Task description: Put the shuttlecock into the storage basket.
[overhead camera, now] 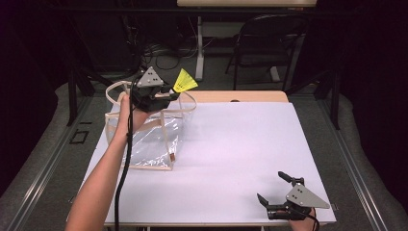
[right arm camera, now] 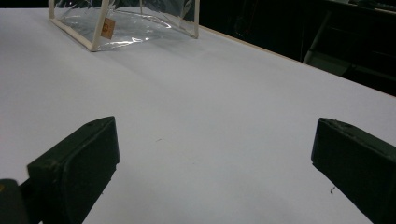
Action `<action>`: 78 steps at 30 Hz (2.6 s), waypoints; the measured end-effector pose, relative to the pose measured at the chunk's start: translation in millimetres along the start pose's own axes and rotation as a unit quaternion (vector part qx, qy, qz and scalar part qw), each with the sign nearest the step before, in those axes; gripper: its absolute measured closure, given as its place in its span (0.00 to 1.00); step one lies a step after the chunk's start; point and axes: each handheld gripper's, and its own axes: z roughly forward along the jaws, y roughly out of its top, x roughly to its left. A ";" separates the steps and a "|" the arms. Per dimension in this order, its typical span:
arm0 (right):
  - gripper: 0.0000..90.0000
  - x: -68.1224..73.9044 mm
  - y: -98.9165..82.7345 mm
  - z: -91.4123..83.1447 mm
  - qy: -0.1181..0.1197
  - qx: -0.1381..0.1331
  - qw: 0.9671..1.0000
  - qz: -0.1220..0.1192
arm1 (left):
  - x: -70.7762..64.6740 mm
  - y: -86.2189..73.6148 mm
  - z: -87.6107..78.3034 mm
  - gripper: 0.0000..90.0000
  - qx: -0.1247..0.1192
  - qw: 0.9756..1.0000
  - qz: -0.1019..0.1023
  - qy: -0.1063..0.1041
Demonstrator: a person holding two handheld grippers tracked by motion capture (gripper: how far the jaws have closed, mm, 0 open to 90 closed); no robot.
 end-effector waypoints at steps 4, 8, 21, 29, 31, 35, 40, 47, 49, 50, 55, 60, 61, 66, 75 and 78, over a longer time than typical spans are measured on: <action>0.01 -0.1 -0.1 0.1 -0.001 -0.001 1.000 0.000 | 2.7 -2.2 -1.9 0.72 0.000 1.000 -0.003 0.003; 0.01 -0.1 0.0 -0.1 -0.001 0.000 1.000 0.000 | 5.4 -5.0 -4.3 0.72 -0.002 1.000 -0.008 0.003; 0.01 0.0 -0.1 -0.3 -0.001 0.000 1.000 0.002 | 14.6 -14.9 -11.5 0.72 -0.003 1.000 -0.021 0.015; 0.01 0.1 -0.1 -0.2 -0.001 0.000 1.000 0.001 | 19.6 -20.2 -15.9 0.72 0.002 0.999 -0.025 0.022; 0.01 0.0 -0.1 -0.3 -0.001 0.000 1.000 0.002 | 20.7 -21.3 -16.8 0.72 0.003 0.999 -0.025 0.023; 0.01 0.0 -0.1 -0.1 -0.001 0.000 1.000 0.001 | 22.7 -23.3 -17.9 0.72 0.007 0.999 -0.026 0.026; 0.01 0.1 -0.2 0.2 -0.001 0.000 1.000 0.001 | 24.8 -25.7 -17.8 0.72 0.009 0.999 -0.029 0.027; 0.01 0.1 -0.4 0.6 -0.001 0.000 1.000 0.002 | 27.5 -28.6 -16.8 0.72 0.014 0.999 -0.031 0.028; 0.01 -0.1 -0.3 0.3 -0.002 0.000 1.000 0.002 | 28.2 -29.0 -16.9 0.72 0.016 0.999 -0.031 0.030; 0.01 -0.1 -0.3 0.3 -0.002 -0.001 1.000 0.001 | 28.7 -29.3 -17.2 0.72 0.018 0.999 -0.031 0.030; 0.01 0.1 -0.3 0.4 -0.001 0.000 1.000 0.002 | 31.3 -31.5 -18.7 0.72 0.020 0.999 -0.033 0.033; 0.01 0.0 -0.2 0.3 -0.001 0.000 1.000 0.001 | 34.0 -34.8 -19.6 0.72 0.022 0.999 -0.035 0.035; 0.01 0.0 -0.3 0.3 -0.001 0.000 1.000 0.001 | 34.5 -35.5 -19.8 0.72 0.023 0.998 -0.036 0.035; 0.01 0.1 -0.2 0.3 -0.001 0.000 1.000 0.001 | 36.6 -40.1 -20.0 0.72 0.025 0.998 -0.040 0.037; 0.01 0.1 -0.2 0.2 -0.001 0.001 1.000 -0.001 | 39.6 -46.8 -20.2 0.72 0.031 0.998 -0.043 0.040; 0.01 0.0 -0.2 0.1 -0.001 0.001 1.000 0.000 | 40.8 -48.8 -20.4 0.72 0.033 0.998 -0.043 0.041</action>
